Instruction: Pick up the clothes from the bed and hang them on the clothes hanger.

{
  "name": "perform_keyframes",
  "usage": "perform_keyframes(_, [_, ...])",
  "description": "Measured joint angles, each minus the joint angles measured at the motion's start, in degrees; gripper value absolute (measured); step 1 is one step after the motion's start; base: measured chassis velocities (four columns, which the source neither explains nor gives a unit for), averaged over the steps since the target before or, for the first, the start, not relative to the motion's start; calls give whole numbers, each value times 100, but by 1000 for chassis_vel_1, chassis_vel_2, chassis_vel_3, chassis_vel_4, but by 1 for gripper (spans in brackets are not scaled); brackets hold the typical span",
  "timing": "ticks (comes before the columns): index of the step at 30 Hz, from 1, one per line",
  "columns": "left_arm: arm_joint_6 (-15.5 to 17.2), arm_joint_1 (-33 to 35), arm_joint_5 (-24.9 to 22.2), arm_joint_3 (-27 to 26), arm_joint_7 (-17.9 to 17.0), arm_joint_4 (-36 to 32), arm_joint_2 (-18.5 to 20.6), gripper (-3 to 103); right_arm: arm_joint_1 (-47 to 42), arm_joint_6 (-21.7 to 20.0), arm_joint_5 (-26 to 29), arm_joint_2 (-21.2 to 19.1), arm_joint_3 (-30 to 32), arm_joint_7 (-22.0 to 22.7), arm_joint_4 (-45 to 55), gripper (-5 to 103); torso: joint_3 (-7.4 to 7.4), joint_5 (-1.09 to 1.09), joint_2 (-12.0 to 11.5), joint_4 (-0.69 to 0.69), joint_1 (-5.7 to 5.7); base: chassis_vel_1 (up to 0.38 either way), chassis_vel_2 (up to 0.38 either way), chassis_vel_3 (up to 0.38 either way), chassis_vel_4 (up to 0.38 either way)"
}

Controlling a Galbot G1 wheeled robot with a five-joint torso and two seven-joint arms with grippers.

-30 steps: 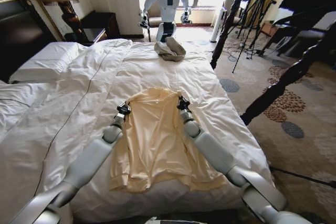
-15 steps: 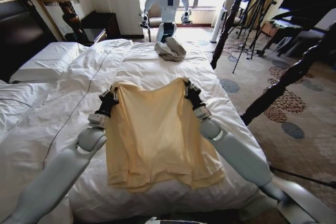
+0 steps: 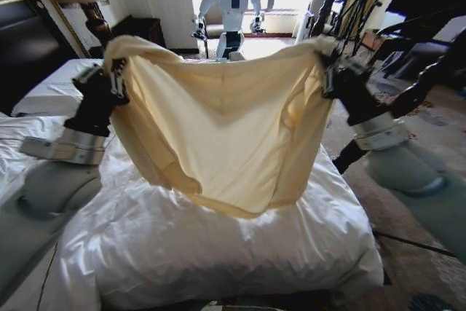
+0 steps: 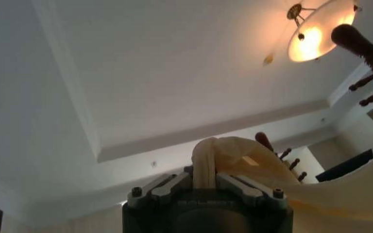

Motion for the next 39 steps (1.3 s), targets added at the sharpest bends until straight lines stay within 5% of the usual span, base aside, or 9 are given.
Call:
perform_keyframes(11, [-162,1680,-2115,-3457,516,-394,-285,2,2434,-575,2285,-1314,-364,616,864,0,1,-2,-1,-1,2,0,0,0,0])
perform_keyframes(15, [-170,1977,-2961,-4285,721,-377,-246,2,3613,-754,3357,-1864,-742,700,1067,0,0,-6,-1,0,1,0,0,0,0])
perform_keyframes(21, [21,1835,-3478,-4448,919,-360,-129,2,4711,-510,4081,-2608,-1783,686,1081,0,-1,-4,0,-5,-1,0,0,0,0])
perform_keyframes(27, [355,1361,-2712,-2931,986,-334,-265,2,4681,-343,3151,-2409,-3254,761,1054,0,2,-3,-1,-2,2,0,0,0,0])
perform_keyframes(30, [527,1124,-1798,-1392,1065,-266,-329,2,4045,-295,2275,-1628,-3761,745,892,0,2,-4,-1,-1,2,0,0,0,0])
perform_keyframes(32, [541,1070,-1671,-1146,1083,-201,-325,2,3835,-268,2034,-1408,-3689,736,784,0,2,-5,-1,-2,2,0,0,0,0])
perform_keyframes(35, [535,733,-1024,400,1246,728,-231,2,2319,0,805,336,-3575,578,-649,0,2,-3,-1,0,-1,0,0,0,0])
perform_keyframes(36, [535,733,-1024,400,1246,728,-231,2,2319,0,805,336,-3575,578,-649,0,2,-3,-1,0,-1,0,0,0,0])
perform_keyframes(39, [440,-36,-639,1857,1382,1983,-154,2,1641,566,-101,1861,-3729,359,-2336,0,5,-3,-3,4,5,0,0,0,0])
